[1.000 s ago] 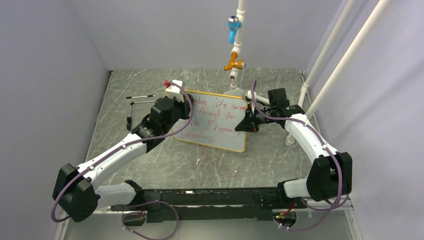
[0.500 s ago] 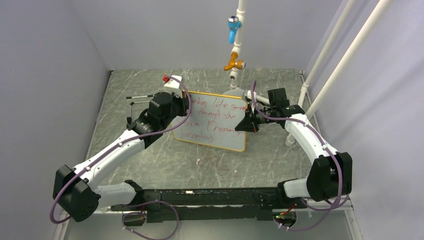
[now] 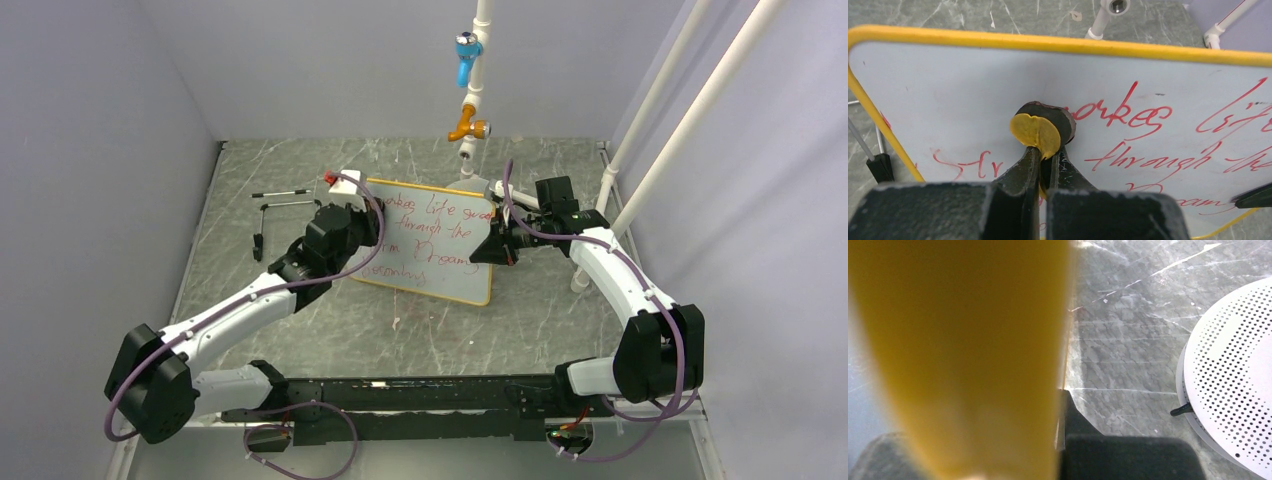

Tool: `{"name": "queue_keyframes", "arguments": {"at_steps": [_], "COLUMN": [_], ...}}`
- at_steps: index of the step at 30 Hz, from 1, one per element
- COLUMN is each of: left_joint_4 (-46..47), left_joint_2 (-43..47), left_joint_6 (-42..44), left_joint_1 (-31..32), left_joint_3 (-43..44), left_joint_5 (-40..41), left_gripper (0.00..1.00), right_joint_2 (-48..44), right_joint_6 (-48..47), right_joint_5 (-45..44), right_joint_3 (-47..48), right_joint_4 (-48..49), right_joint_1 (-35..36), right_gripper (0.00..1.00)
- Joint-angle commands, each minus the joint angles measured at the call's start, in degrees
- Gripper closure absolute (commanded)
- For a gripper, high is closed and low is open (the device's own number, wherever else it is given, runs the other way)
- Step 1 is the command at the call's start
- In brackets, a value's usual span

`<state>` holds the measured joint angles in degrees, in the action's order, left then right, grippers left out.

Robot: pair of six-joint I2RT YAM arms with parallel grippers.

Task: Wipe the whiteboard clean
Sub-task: Erase the whiteboard using the whiteboard.

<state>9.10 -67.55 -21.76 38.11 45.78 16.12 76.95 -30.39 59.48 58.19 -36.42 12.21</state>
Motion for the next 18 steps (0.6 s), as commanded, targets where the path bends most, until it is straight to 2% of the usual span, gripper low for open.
{"name": "queue_keyframes", "arguments": {"at_steps": [1,11,18], "left_joint_4": [-1.46,-6.83,-6.68], "left_joint_2": [-3.02,-5.67,-4.42], "left_joint_6": [-0.92,4.21,3.88], "left_joint_1": [-0.04,0.2,0.39], "left_joint_3": [-1.05,16.37,13.01], "left_joint_5": [1.78,-1.55,0.23], "left_gripper": [1.0,1.0,1.0], "right_joint_2": [-0.29,-0.7,-0.69], "right_joint_6": [-9.86,-10.11,-10.13], "right_joint_5": [-1.15,-1.43,-1.23], "right_joint_3": [0.45,0.59,0.54], "right_joint_4": [-5.5,-5.67,-5.7], "right_joint_1": [3.33,3.4,3.35], "right_gripper": [1.0,1.0,1.0]}}
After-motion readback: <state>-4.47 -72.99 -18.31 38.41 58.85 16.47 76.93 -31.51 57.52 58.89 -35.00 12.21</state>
